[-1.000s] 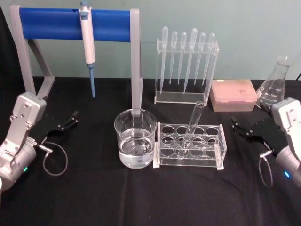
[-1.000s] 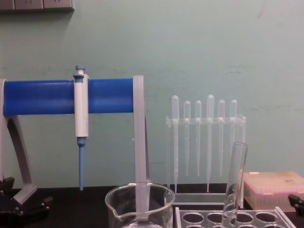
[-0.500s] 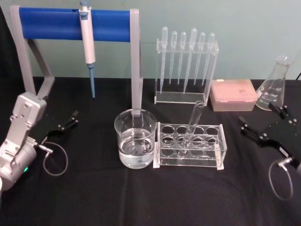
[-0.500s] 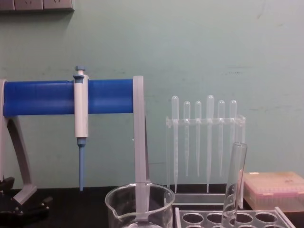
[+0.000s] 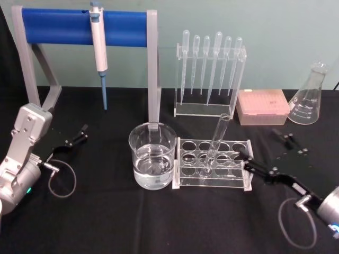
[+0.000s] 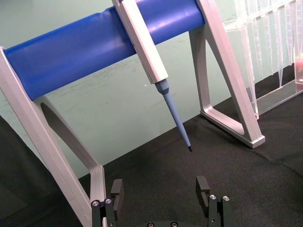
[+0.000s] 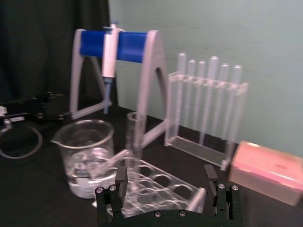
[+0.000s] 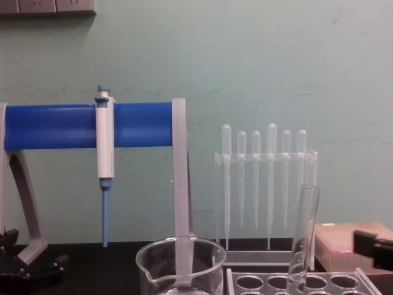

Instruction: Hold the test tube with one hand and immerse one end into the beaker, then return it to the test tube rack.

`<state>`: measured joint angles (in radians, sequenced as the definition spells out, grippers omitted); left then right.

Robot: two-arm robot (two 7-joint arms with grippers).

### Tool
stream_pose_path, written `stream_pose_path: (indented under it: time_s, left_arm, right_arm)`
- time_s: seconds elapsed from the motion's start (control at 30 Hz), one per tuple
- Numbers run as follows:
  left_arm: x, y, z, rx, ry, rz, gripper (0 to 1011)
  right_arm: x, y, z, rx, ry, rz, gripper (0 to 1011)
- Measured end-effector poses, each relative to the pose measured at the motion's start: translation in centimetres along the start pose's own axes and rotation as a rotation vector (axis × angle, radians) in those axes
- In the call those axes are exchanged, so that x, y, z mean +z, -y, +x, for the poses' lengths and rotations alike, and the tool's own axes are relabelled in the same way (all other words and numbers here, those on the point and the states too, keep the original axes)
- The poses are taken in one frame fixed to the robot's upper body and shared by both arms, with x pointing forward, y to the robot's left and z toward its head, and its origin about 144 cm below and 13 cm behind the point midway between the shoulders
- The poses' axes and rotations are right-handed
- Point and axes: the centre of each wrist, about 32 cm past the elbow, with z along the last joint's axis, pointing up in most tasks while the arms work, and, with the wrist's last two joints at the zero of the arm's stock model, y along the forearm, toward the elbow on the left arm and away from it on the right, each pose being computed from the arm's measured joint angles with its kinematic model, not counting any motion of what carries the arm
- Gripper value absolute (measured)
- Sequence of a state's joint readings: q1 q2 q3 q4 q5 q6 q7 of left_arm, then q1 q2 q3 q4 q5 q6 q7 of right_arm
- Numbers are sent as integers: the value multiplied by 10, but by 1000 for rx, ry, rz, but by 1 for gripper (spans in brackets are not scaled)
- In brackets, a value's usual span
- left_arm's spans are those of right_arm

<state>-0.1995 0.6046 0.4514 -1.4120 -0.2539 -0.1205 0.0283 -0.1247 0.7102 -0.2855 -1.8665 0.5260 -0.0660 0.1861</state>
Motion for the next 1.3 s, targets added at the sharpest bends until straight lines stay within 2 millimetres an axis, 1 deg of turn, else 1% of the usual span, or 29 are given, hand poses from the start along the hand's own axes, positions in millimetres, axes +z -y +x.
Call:
stream_pose_path:
  time_s: [0.23,0.4,0.6,1.3]
  left_arm:
    - [0,0,0,0,0,0,1000]
    - [0,0,0,0,0,0,1000]
    - [0,0,0,0,0,0,1000]
    - [0,0,0,0,0,0,1000]
  right_arm:
    - [6,-13,-11,52,-22,-9,1002]
    - [9,-26,-15,59,-23,-12,1002]
    - [11,-39,-15,47,-44,-21,1002]
    - [6,-65,-23,26,-157,-49,1002]
